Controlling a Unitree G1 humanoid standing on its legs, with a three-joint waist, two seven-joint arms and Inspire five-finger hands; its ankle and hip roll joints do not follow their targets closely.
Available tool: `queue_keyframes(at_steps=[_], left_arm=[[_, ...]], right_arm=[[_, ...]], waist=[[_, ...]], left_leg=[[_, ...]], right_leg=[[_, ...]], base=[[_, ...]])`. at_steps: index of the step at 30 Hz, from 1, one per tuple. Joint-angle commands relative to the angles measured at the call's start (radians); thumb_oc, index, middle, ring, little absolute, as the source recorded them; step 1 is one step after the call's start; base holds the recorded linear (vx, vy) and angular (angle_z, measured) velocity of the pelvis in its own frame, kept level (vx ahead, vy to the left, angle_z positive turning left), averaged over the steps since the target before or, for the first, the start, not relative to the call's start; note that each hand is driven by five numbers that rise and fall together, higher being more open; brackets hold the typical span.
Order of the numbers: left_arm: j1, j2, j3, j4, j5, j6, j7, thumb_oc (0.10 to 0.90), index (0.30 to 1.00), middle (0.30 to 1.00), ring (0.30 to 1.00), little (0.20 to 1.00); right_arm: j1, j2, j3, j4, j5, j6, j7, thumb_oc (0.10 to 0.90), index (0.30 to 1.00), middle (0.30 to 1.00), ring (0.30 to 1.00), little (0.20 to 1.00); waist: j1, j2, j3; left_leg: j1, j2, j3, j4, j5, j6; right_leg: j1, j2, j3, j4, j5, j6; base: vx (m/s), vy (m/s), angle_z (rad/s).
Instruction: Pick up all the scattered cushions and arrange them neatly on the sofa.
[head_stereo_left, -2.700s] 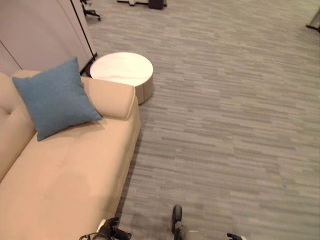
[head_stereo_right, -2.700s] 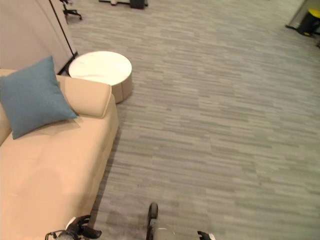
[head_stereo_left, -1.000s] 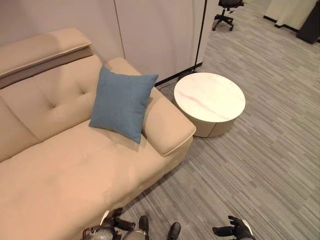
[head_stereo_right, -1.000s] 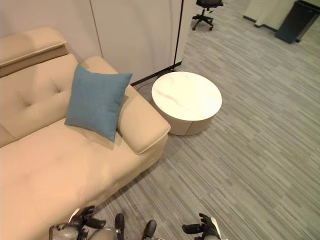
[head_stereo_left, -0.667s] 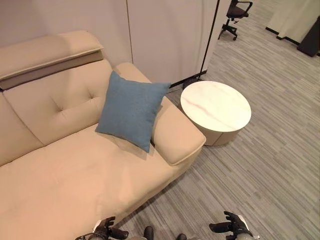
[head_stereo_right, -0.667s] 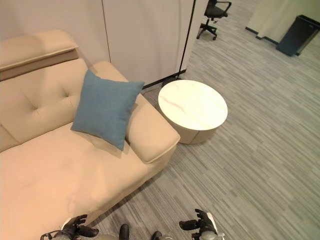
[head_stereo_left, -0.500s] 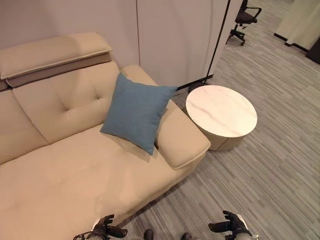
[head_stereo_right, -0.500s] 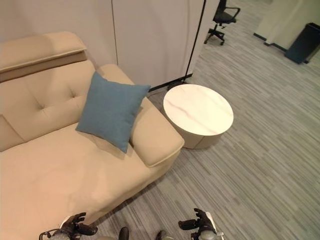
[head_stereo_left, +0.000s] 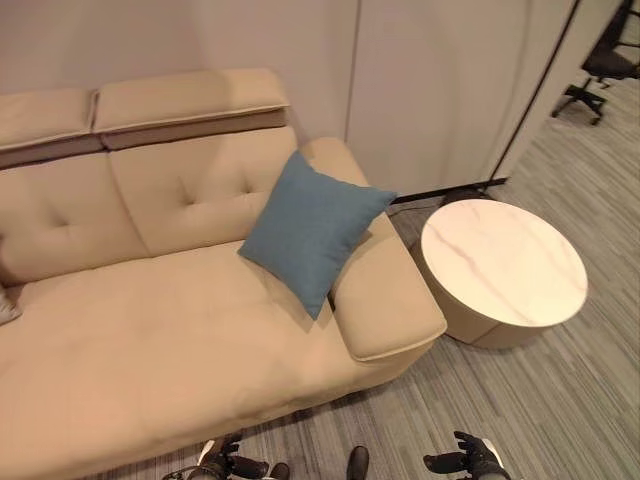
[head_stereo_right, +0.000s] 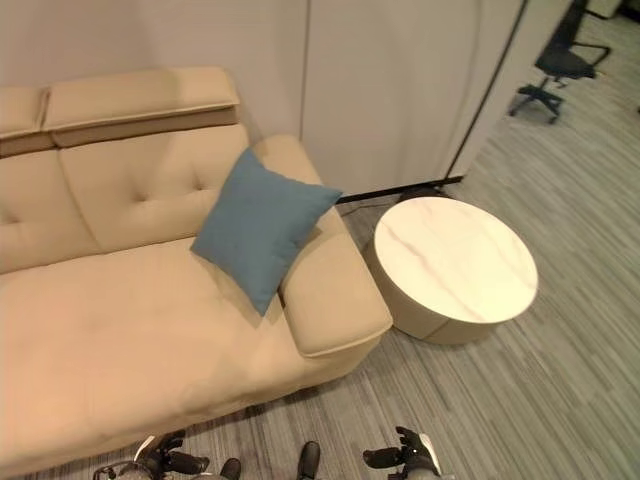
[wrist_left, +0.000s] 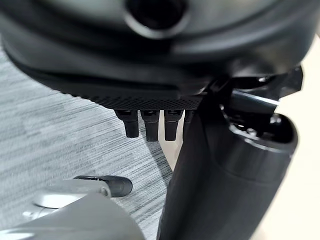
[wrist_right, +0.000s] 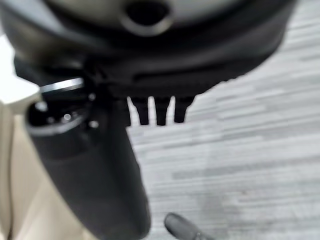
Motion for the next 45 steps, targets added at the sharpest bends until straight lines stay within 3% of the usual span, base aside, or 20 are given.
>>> queue_keyframes(at_steps=[1, 7, 14, 16, 18, 21, 24, 28, 32, 34, 36, 39, 40, 42, 45], left_arm=[[-0.008, 0.026, -0.011, -0.007, 0.000, -0.029, 0.009, 0.800, 0.900, 0.900, 0.900, 0.900], [0.005, 0.034, -0.008, 0.000, 0.021, -0.018, 0.008, 0.800, 0.900, 0.900, 0.900, 0.900], [0.023, 0.052, 0.020, 0.011, 0.032, -0.013, -0.001, 0.800, 0.900, 0.900, 0.900, 0.900], [0.022, 0.064, 0.026, 0.003, 0.029, -0.015, 0.004, 0.800, 0.900, 0.900, 0.900, 0.900], [0.016, 0.078, 0.030, -0.005, 0.023, -0.018, 0.009, 0.800, 0.900, 0.900, 0.900, 0.900], [0.014, 0.088, 0.032, -0.007, 0.016, -0.022, 0.013, 0.800, 0.900, 0.900, 0.900, 0.900], [0.016, 0.088, 0.029, -0.007, 0.018, -0.026, 0.012, 0.800, 0.900, 0.900, 0.900, 0.900], [0.015, 0.078, 0.018, 0.004, 0.030, -0.028, 0.014, 0.800, 0.900, 0.900, 0.900, 0.900], [0.020, 0.067, 0.021, 0.010, 0.040, -0.032, 0.011, 0.800, 0.900, 0.900, 0.900, 0.900], [0.017, 0.062, 0.019, 0.009, 0.035, -0.035, 0.009, 0.800, 0.900, 0.900, 0.900, 0.900], [-0.002, 0.059, 0.008, -0.010, 0.027, -0.035, 0.011, 0.800, 0.900, 0.900, 0.900, 0.900], [-0.005, 0.057, 0.012, -0.021, 0.007, -0.036, 0.012, 0.800, 0.900, 0.900, 0.900, 0.900], [-0.005, 0.057, 0.012, -0.021, 0.007, -0.036, 0.012, 0.800, 0.900, 0.900, 0.900, 0.900], [-0.005, 0.056, 0.007, -0.024, 0.002, -0.037, 0.015, 0.800, 0.900, 0.900, 0.900, 0.900], [-0.009, 0.053, 0.003, -0.023, 0.001, -0.037, 0.017, 0.800, 0.900, 0.900, 0.900, 0.900]], right_arm=[[0.017, -0.047, -0.010, -0.015, 0.047, -0.031, -0.011, 0.800, 0.900, 0.900, 0.900, 0.900], [0.026, -0.031, -0.007, -0.002, 0.038, -0.023, -0.005, 0.800, 0.900, 0.900, 0.900, 0.900], [0.027, -0.003, 0.009, -0.007, -0.004, -0.016, 0.008, 0.800, 0.900, 0.900, 0.900, 0.900], [0.023, 0.001, 0.012, -0.015, -0.011, -0.014, 0.011, 0.800, 0.900, 0.900, 0.900, 0.900], [0.009, 0.005, 0.018, -0.026, -0.015, -0.015, 0.012, 0.800, 0.900, 0.900, 0.900, 0.900], [0.003, 0.008, 0.024, -0.032, -0.013, -0.017, 0.013, 0.800, 0.900, 0.900, 0.900, 0.900], [0.005, 0.004, 0.027, -0.033, -0.007, -0.019, 0.014, 0.800, 0.900, 0.900, 0.900, 0.900], [0.007, -0.002, 0.035, -0.038, -0.002, -0.020, 0.013, 0.800, 0.900, 0.900, 0.900, 0.900], [0.021, -0.002, 0.033, -0.036, 0.000, -0.023, 0.015, 0.800, 0.900, 0.900, 0.900, 0.900], [0.023, -0.008, 0.024, -0.035, 0.013, -0.030, 0.012, 0.800, 0.900, 0.900, 0.900, 0.900], [0.018, -0.021, 0.019, -0.045, 0.035, -0.039, 0.007, 0.800, 0.900, 0.900, 0.900, 0.900], [0.015, -0.026, 0.017, -0.046, 0.049, -0.036, 0.008, 0.800, 0.900, 0.900, 0.900, 0.900], [0.015, -0.026, 0.017, -0.046, 0.049, -0.036, 0.008, 0.800, 0.900, 0.900, 0.900, 0.900], [0.020, -0.030, 0.014, -0.038, 0.048, -0.034, 0.007, 0.800, 0.900, 0.900, 0.900, 0.900], [0.016, -0.035, 0.012, -0.036, 0.037, -0.033, 0.004, 0.800, 0.900, 0.900, 0.900, 0.900]], waist=[[-0.026, -0.025, 0.012], [-0.026, -0.024, -0.009], [-0.012, -0.037, -0.034], [-0.008, -0.037, -0.021], [-0.005, -0.029, -0.006], [-0.004, -0.025, -0.003], [-0.019, -0.022, -0.009], [-0.052, -0.030, 0.002], [-0.056, -0.038, -0.005], [-0.057, -0.042, -0.009], [-0.057, -0.056, 0.014], [-0.052, -0.067, 0.015], [-0.052, -0.067, 0.016], [-0.047, -0.069, 0.002], [-0.045, -0.049, -0.005]], left_leg=[[-0.040, 0.014, 0.214, 0.027, -0.091, 0.075], [-0.060, 0.015, 0.278, -0.065, -0.046, 0.081], [0.012, -0.016, 0.266, -0.125, -0.080, 0.124], [0.032, -0.025, 0.266, -0.122, -0.097, 0.143], [0.040, -0.029, 0.256, -0.117, -0.109, 0.162], [0.057, -0.030, 0.243, -0.117, -0.118, 0.169], [0.095, -0.036, 0.217, -0.142, -0.122, 0.169], [0.153, -0.062, 0.166, -0.168, -0.143, 0.161], [0.174, -0.058, 0.147, -0.156, -0.169, 0.139], [0.149, -0.038, 0.153, -0.094, -0.157, 0.101], [0.027, -0.005, 0.206, 0.110, -0.092, 0.072], [-0.006, 0.012, 0.233, 0.160, -0.096, 0.082], [-0.005, 0.012, 0.233, 0.160, -0.097, 0.083], [-0.011, 0.022, 0.238, 0.046, -0.116, 0.082], [0.010, 0.027, 0.214, -0.097, -0.076, 0.074]], right_leg=[[0.053, -0.067, 0.008, 0.081, -0.110, 0.094], [0.090, -0.053, -0.014, 0.065, -0.132, 0.096], [0.091, -0.087, 0.013, 0.176, -0.155, 0.120], [0.052, -0.109, 0.027, 0.273, -0.131, 0.135], [-0.014, -0.145, 0.032, 0.388, -0.065, 0.158], [-0.043, -0.152, 0.041, 0.413, -0.055, 0.146], [-0.068, -0.104, 0.082, 0.356, -0.091, 0.135], [-0.121, -0.033, 0.135, 0.218, -0.063, 0.137], [-0.074, -0.019, 0.138, 0.168, -0.069, 0.128], [-0.034, -0.015, 0.128, 0.133, -0.075, 0.114], [0.003, -0.024, 0.113, 0.106, -0.075, 0.088], [0.036, -0.023, 0.111, 0.074, -0.077, 0.079], [0.037, -0.023, 0.111, 0.073, -0.077, 0.080], [0.059, -0.029, 0.104, 0.045, -0.080, 0.092], [0.064, -0.017, 0.111, 0.037, -0.085, 0.101]], base=[[0.08, -0.052, 0.83], [0.17, 0.036, 0.53], [0.19, 0.159, -0.11], [0.10, 0.176, -0.15], [0.07, 0.149, -0.09], [0.11, 0.065, 0.06], [0.19, 0.024, 0.02], [0.22, -0.034, 0.25], [0.18, -0.124, 0.56], [0.15, -0.170, 0.20], [0.01, -0.123, 0.29], [0.04, -0.058, 0.33], [0.12, -0.012, -0.07], [0.13, 0.051, -0.03], [0.10, 0.098, -0.03]])
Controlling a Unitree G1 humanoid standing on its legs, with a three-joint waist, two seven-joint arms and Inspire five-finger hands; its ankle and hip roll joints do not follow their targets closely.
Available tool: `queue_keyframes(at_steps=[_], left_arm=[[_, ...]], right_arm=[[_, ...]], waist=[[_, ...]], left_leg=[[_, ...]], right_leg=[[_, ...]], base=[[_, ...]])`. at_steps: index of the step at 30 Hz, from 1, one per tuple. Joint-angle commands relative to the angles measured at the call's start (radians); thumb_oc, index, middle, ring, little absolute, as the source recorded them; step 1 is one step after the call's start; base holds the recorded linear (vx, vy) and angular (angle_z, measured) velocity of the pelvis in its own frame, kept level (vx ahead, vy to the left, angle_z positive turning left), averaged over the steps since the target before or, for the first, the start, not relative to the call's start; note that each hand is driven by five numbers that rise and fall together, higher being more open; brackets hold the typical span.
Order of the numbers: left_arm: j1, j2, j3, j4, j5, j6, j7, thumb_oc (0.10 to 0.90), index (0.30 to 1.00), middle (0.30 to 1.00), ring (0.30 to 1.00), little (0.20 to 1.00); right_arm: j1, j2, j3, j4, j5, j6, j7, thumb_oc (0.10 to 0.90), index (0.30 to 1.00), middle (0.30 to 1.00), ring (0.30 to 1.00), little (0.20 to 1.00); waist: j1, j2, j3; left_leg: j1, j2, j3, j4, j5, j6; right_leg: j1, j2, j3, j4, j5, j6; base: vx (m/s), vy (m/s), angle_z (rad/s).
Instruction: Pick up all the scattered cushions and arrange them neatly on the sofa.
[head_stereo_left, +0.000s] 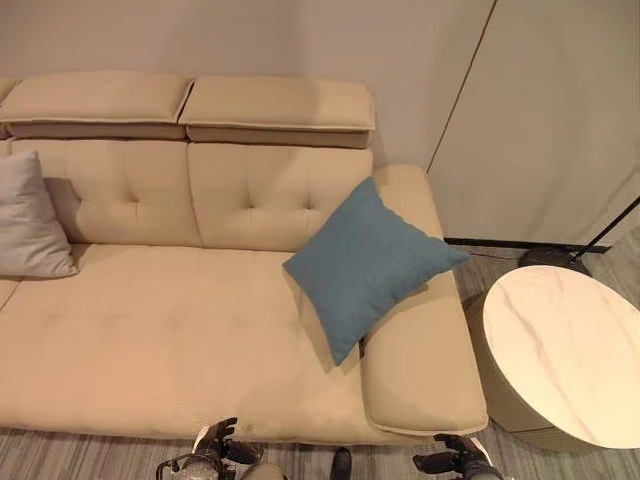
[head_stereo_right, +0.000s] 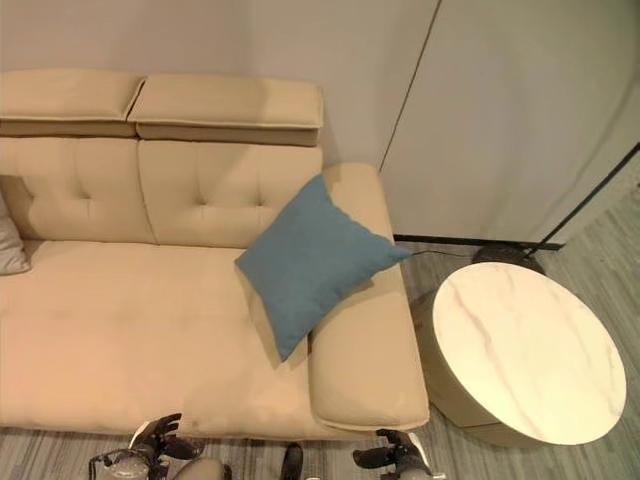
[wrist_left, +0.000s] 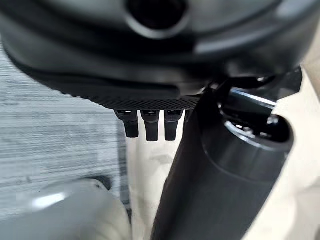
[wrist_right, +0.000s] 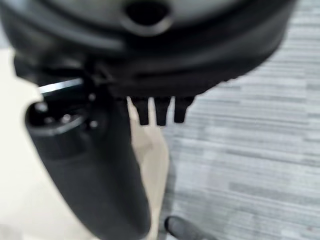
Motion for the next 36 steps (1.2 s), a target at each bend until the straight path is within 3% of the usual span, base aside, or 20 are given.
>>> queue_keyframes(at_steps=[1, 8, 17, 21, 27, 29, 36], left_arm=[[-0.003, 0.025, -0.028, 0.022, 0.003, -0.026, 0.016, 0.800, 0.900, 0.900, 0.900, 0.900], [0.001, 0.057, -0.011, -0.016, -0.008, -0.032, 0.017, 0.800, 0.900, 0.900, 0.900, 0.900], [0.069, 0.089, 0.045, -0.185, -0.054, -0.057, 0.036, 0.800, 0.900, 0.900, 0.900, 0.900], [0.086, 0.096, 0.057, -0.218, -0.052, -0.050, 0.031, 0.800, 0.900, 0.900, 0.900, 0.900], [0.098, 0.106, 0.079, -0.323, -0.101, -0.067, 0.042, 0.800, 0.900, 0.900, 0.900, 0.900], [0.070, 0.119, 0.070, -0.396, -0.144, -0.080, 0.059, 0.800, 0.900, 0.900, 0.900, 0.900], [0.045, 0.138, 0.053, -0.473, -0.170, -0.093, 0.075, 0.800, 0.900, 0.900, 0.900, 0.900]], right_arm=[[-0.008, -0.057, -0.019, -0.014, 0.003, -0.034, -0.032, 0.800, 0.900, 0.900, 0.900, 0.900], [-0.014, -0.066, -0.027, -0.073, 0.004, -0.044, -0.038, 0.800, 0.900, 0.900, 0.900, 0.900], [0.032, -0.227, -0.123, -0.600, -0.037, -0.082, -0.052, 0.800, 0.900, 0.900, 0.900, 0.900], [0.038, -0.273, -0.133, -0.697, -0.120, -0.059, -0.061, 0.800, 0.900, 0.900, 0.900, 0.900], [0.019, -0.210, -0.164, -0.754, 0.020, -0.098, -0.051, 0.800, 0.900, 0.900, 0.900, 0.900], [-0.051, -0.146, -0.144, -0.716, 0.107, -0.114, -0.069, 0.800, 0.900, 0.900, 0.900, 0.900], [-0.143, -0.092, -0.116, -0.666, 0.173, -0.124, -0.100, 0.800, 0.900, 0.900, 0.900, 0.900]], waist=[[0.011, 0.009, -0.034], [0.014, 0.003, -0.061], [0.000, -0.011, -0.078], [-0.001, -0.021, -0.083], [0.006, -0.010, -0.083], [0.018, 0.004, -0.077], [0.041, 0.020, -0.062]], left_leg=[[0.047, -0.032, -0.009, -0.013, -0.004, 0.054], [0.111, -0.047, 0.016, -0.077, -0.005, 0.073], [0.151, -0.058, 0.057, -0.090, -0.032, 0.093], [0.165, -0.057, 0.070, -0.092, -0.040, 0.098], [0.175, -0.063, 0.073, -0.123, -0.032, 0.106], [0.167, -0.071, 0.066, -0.128, -0.029, 0.107], [0.135, -0.076, 0.053, -0.124, -0.024, 0.107]], right_leg=[[0.002, -0.057, 0.056, 0.036, -0.035, 0.157], [-0.004, -0.082, 0.072, 0.057, -0.032, 0.176], [-0.014, -0.105, 0.107, 0.074, -0.010, 0.206], [-0.015, -0.103, 0.122, 0.070, 0.000, 0.214], [-0.030, -0.110, 0.130, 0.069, 0.009, 0.222], [-0.036, -0.119, 0.116, 0.062, 0.009, 0.222], [-0.050, -0.125, 0.098, 0.048, 0.014, 0.221]], base=[[0.11, 0.117, -0.24], [0.09, 0.110, -0.16], [0.03, 0.081, -0.26], [0.00, 0.043, -0.10], [-0.01, 0.024, -0.04], [0.01, 0.040, 0.01], [-0.01, 0.012, 0.08]])
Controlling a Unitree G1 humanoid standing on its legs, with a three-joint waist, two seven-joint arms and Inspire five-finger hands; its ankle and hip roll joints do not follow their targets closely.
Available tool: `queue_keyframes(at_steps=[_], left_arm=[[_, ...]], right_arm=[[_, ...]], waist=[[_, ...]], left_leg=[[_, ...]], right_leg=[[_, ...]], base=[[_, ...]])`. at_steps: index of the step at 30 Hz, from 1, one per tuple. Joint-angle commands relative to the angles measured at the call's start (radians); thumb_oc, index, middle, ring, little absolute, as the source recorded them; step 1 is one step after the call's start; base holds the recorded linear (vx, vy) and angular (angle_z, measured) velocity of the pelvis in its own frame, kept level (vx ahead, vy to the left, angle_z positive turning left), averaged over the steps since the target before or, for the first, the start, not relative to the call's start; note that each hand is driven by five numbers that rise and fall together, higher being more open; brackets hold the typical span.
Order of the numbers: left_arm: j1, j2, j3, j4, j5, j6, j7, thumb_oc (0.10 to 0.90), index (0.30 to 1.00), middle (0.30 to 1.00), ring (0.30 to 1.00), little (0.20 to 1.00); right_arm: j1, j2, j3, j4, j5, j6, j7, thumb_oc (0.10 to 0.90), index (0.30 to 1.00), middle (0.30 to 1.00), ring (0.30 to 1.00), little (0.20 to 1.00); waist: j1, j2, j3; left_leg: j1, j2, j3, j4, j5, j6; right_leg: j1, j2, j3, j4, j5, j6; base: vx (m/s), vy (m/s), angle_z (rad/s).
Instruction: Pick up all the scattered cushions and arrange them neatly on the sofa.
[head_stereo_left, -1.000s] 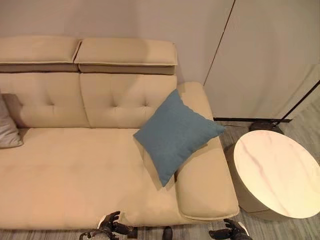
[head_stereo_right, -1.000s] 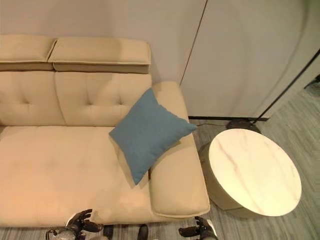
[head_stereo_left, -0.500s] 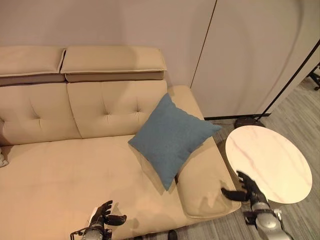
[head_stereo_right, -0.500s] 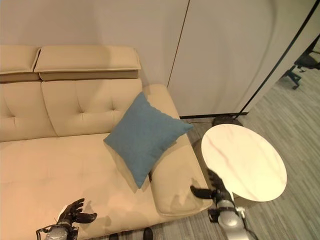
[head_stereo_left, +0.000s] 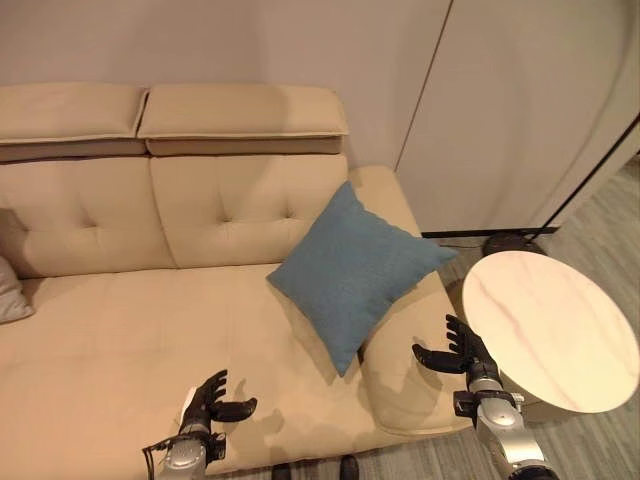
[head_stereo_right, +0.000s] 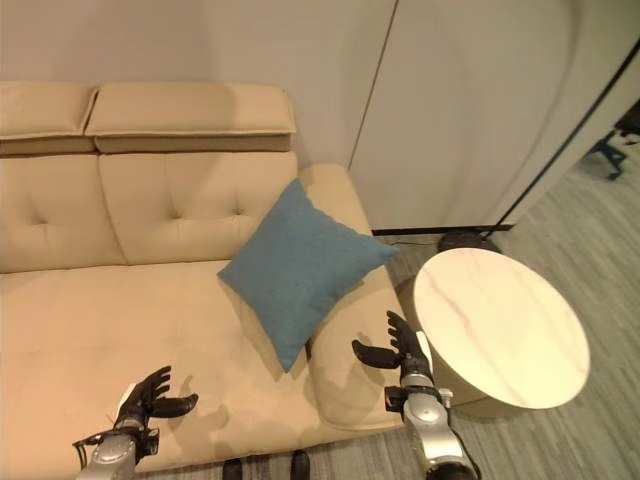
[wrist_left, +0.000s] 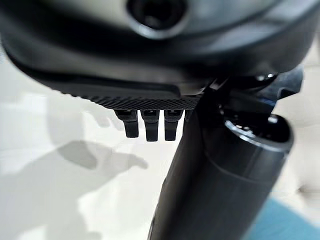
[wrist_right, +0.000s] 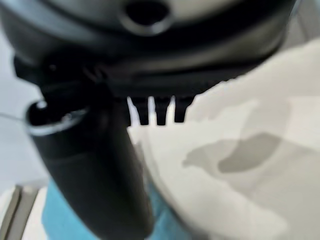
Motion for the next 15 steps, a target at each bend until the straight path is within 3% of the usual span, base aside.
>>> queue_keyframes(at_steps=[1, 15], left_arm=[[-0.068, 0.066, -0.010, -0.002, -0.031, -0.078, 0.030, 0.800, 0.900, 0.900, 0.900, 0.900], [-0.035, 0.046, -0.048, -0.006, -0.082, -0.098, 0.037, 0.800, 0.900, 0.900, 0.900, 0.900]], right_arm=[[-0.127, 0.006, -0.039, -0.014, 0.061, -0.103, -0.060, 0.800, 0.900, 0.900, 0.900, 0.900], [-0.314, 0.085, -0.045, 0.089, 0.129, -0.143, -0.192, 0.800, 0.900, 0.900, 0.900, 0.900]], waist=[[0.018, -0.051, -0.024], [0.090, -0.002, 0.056]], left_leg=[[-0.038, -0.020, -0.042, 0.069, -0.109, -0.017], [-0.210, -0.042, -0.096, 0.115, -0.083, -0.020]], right_leg=[[-0.029, -0.109, -0.025, 0.042, -0.012, 0.131], [-0.154, -0.129, -0.076, 0.060, 0.000, 0.118]], base=[[-0.01, 0.002, 0.20], [-0.05, 0.013, 0.18]])
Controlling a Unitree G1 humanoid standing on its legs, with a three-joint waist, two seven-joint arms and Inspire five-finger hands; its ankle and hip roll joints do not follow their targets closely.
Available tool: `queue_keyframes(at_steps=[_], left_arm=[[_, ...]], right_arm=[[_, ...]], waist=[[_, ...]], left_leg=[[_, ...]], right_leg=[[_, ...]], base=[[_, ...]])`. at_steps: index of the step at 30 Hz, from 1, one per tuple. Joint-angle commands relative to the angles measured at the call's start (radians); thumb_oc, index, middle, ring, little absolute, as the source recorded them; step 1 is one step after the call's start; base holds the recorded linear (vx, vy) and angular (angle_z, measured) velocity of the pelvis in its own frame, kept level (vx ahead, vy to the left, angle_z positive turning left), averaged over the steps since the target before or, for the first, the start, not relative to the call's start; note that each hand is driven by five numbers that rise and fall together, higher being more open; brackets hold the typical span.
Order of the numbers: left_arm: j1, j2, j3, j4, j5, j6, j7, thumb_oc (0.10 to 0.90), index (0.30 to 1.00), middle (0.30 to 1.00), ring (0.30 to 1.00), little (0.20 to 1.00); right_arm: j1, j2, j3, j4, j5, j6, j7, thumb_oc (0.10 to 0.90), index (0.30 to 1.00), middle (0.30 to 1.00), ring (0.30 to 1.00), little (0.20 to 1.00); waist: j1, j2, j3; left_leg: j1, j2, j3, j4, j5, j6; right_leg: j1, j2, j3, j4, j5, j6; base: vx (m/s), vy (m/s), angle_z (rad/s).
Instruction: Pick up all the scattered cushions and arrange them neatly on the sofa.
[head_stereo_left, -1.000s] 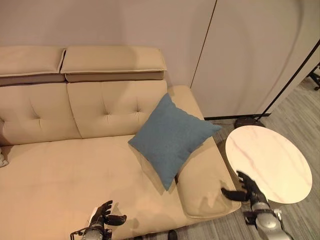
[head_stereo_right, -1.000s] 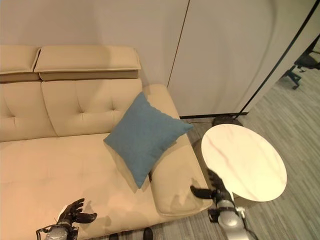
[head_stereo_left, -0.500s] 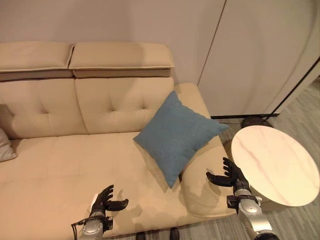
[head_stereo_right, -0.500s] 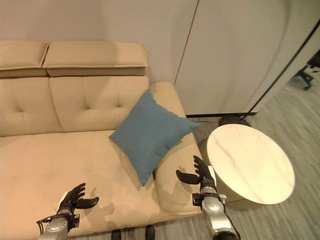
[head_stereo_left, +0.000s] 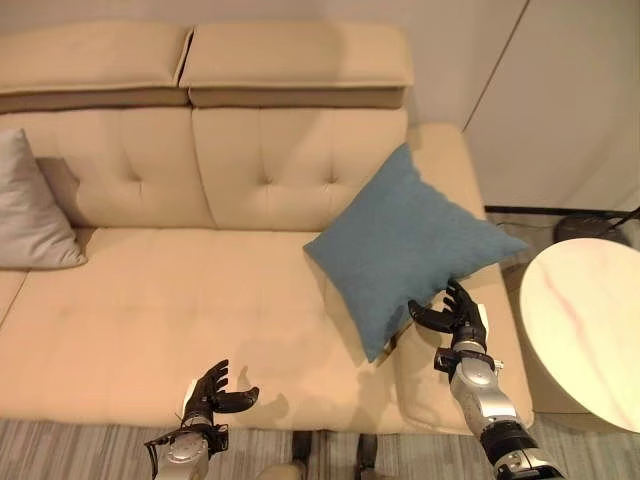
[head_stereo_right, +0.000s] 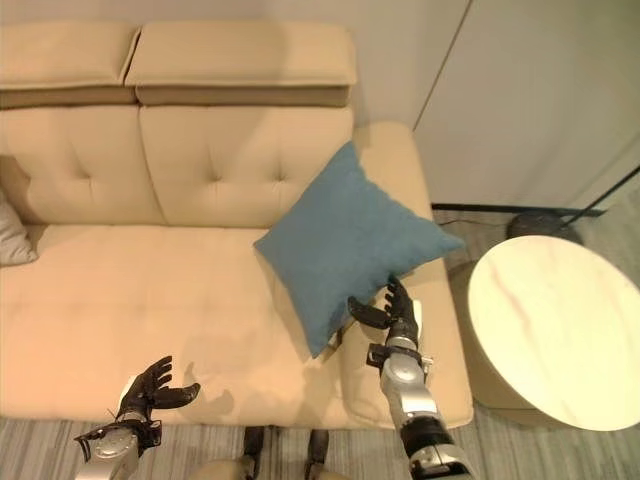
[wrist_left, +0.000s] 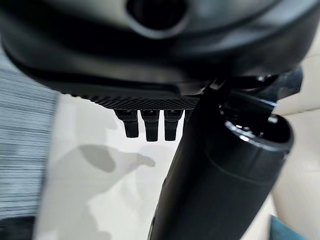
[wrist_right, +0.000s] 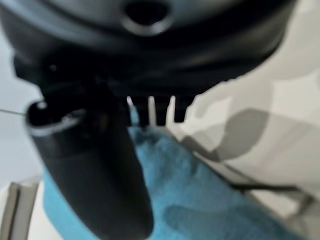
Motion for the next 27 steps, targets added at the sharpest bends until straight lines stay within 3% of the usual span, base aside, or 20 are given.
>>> queue_keyframes(at_steps=[1, 7, 8, 9, 10, 17, 27], left_arm=[[-0.041, 0.044, -0.010, -0.004, -0.033, -0.087, 0.032, 0.800, 0.900, 0.900, 0.900, 0.900], [-0.042, 0.040, -0.015, 0.021, -0.056, -0.102, 0.040, 0.800, 0.900, 0.900, 0.900, 0.900], [-0.040, 0.038, -0.015, 0.025, -0.063, -0.104, 0.041, 0.800, 0.900, 0.900, 0.900, 0.900], [-0.040, 0.037, -0.013, 0.029, -0.067, -0.105, 0.042, 0.800, 0.900, 0.900, 0.900, 0.900], [-0.040, 0.036, -0.011, 0.030, -0.069, -0.107, 0.045, 0.800, 0.900, 0.900, 0.900, 0.900], [-0.028, 0.021, 0.002, 0.039, -0.070, -0.108, 0.051, 0.800, 0.900, 0.900, 0.900, 0.900], [-0.050, 0.031, 0.016, -0.061, -0.039, -0.086, 0.041, 0.800, 0.900, 0.900, 0.900, 0.900]], right_arm=[[-0.109, 0.019, -0.007, 0.007, 0.025, -0.098, -0.040, 0.800, 0.900, 0.900, 0.900, 0.900], [-0.189, 0.037, 0.007, 0.058, 0.070, -0.112, -0.049, 0.800, 0.900, 0.900, 0.900, 0.900], [-0.201, 0.034, 0.014, 0.058, 0.077, -0.116, -0.045, 0.591, 0.587, 0.587, 0.587, 0.587], [-0.208, 0.032, 0.017, 0.054, 0.081, -0.118, -0.044, 0.449, 0.373, 0.373, 0.373, 0.373], [-0.212, 0.030, 0.022, 0.049, 0.083, -0.121, -0.041, 0.400, 0.300, 0.300, 0.300, 0.300], [-0.166, 0.020, 0.036, -0.056, 0.084, -0.142, -0.012, 0.400, 0.300, 0.300, 0.300, 0.300], [0.005, -0.090, 0.039, -0.249, 0.034, -0.097, 0.089, 0.400, 0.300, 0.300, 0.300, 0.300]], waist=[[0.036, -0.048, -0.013], [0.061, -0.037, -0.004], [0.068, -0.034, -0.001], [0.070, -0.035, -0.002], [0.072, -0.035, -0.003], [0.067, -0.044, -0.004], [0.017, -0.067, -0.010]], left_leg=[[-0.058, -0.028, -0.021, 0.090, -0.106, -0.021], [-0.090, -0.034, -0.035, 0.090, -0.095, -0.028], [-0.087, -0.033, -0.037, 0.090, -0.098, -0.030], [-0.091, -0.035, -0.040, 0.087, -0.092, -0.031], [-0.092, -0.035, -0.042, 0.086, -0.090, -0.032], [-0.069, -0.031, -0.051, 0.067, -0.088, -0.035], [-0.015, -0.016, -0.037, 0.039, -0.090, -0.037]], right_leg=[[-0.044, -0.115, -0.004, 0.059, -0.007, 0.124], [-0.067, -0.117, -0.014, 0.051, -0.001, 0.121], [-0.063, -0.115, -0.017, 0.050, -0.003, 0.120], [-0.065, -0.116, -0.020, 0.046, -0.001, 0.120], [-0.066, -0.116, -0.022, 0.044, -0.001, 0.121], [-0.044, -0.111, -0.031, 0.034, -0.012, 0.120], [-0.009, -0.102, -0.018, 0.019, -0.017, 0.122]], base=[[-0.03, 0.001, 0.15], [0.00, 0.003, 0.05], [0.02, -0.007, 0.08], [0.02, -0.008, 0.15], [0.02, -0.010, 0.19], [0.02, -0.015, 0.03], [0.00, -0.015, 0.00]])
